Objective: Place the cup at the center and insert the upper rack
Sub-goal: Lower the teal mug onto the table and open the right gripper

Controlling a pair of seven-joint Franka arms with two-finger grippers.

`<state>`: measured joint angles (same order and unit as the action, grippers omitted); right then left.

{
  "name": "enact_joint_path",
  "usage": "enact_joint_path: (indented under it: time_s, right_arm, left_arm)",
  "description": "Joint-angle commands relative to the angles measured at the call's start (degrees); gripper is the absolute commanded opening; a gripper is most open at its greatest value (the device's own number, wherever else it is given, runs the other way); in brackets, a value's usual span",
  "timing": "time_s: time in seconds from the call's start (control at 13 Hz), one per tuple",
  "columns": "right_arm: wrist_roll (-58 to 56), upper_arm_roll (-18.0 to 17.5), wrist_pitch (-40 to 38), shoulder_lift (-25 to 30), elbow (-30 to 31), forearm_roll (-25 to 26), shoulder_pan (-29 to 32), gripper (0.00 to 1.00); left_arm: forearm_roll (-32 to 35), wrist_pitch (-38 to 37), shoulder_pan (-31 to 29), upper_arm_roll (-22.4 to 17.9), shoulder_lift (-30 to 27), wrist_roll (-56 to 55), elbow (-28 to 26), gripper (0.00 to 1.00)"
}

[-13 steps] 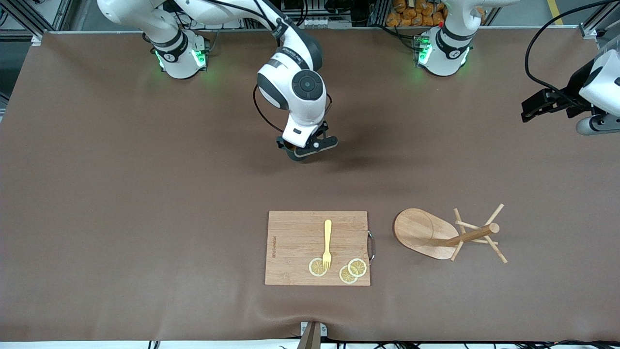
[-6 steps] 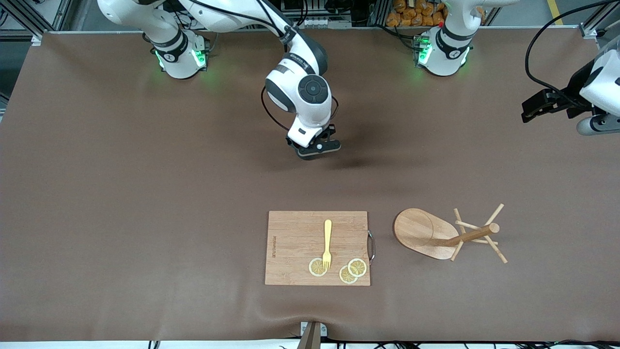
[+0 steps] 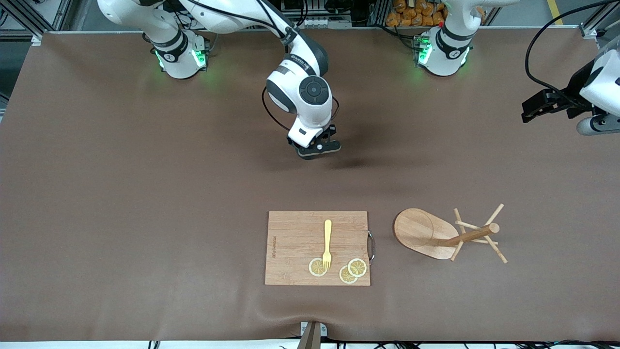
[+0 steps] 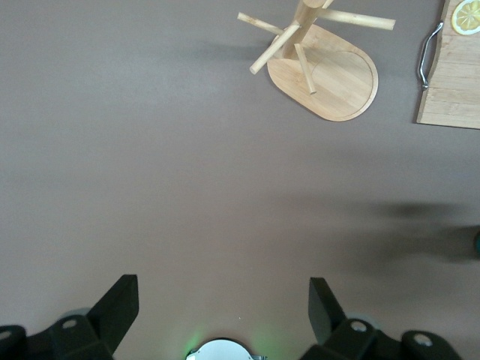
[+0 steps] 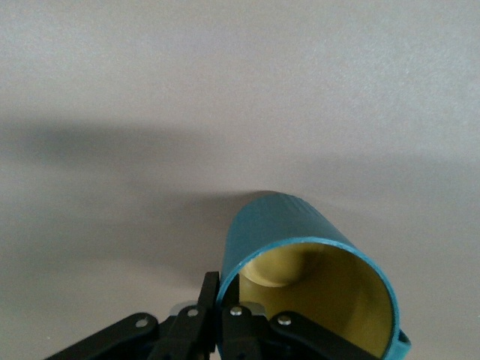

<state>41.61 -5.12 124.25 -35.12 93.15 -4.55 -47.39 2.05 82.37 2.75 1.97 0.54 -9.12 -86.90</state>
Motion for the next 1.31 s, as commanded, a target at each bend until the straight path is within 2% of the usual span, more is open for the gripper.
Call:
enact_joint_path:
  time_s: [0.0,0.08,0.15,0.39,0.46,0.54,0.85,1.0,1.23]
  right_arm:
    - [3.0,0.2,-0.2,-1.2,-1.5,-1.3,-0.4,0.0]
    - [3.0,0.2,-0.2,-1.2,-1.5,-1.2,-0.4,0.0]
    - [3.1,0.2,-0.1,-1.2,-1.5,-1.2,-0.4,0.05]
    - [3.0,0.2,2.0,-1.3,-1.5,-0.9,-0.3,0.43]
    - [3.0,0.2,2.1,-1.3,-1.5,-0.8,-0.4,0.62]
    - [2.9,0.2,2.1,-1.4,-1.5,-0.8,-0.2,0.7]
    - [2.1,0.2,2.0,-0.7,-3.1,-1.4,0.8,0.89]
    - [1.8,0.1,0.1,2.1,-3.9,-1.7,2.0,0.99]
    - [-3.4,0.0,-6.6,9.9,-4.4,-1.6,7.3,1.0]
  left_arm:
    - [0.1,0.9,-0.4,0.1,0.7,1.0,0.9,1.0]
    - [0.1,1.0,-0.3,0.2,0.7,1.0,0.8,1.0]
    - [0.2,1.0,-0.4,0.2,0.7,1.0,0.8,1.0]
    - [0.5,1.0,-0.4,0.2,0.9,1.0,0.8,1.0]
    - [0.3,1.0,-0.4,0.2,0.8,1.0,0.8,1.0]
    - [0.1,1.0,-0.4,0.1,0.8,1.1,0.8,1.0]
    - [0.2,1.0,-0.3,0.1,1.0,1.0,0.8,1.0]
    - [0.2,1.0,-0.3,0.2,1.5,1.0,0.8,1.0]
    - [0.1,1.0,-0.2,0.2,2.2,1.0,0.8,1.0]
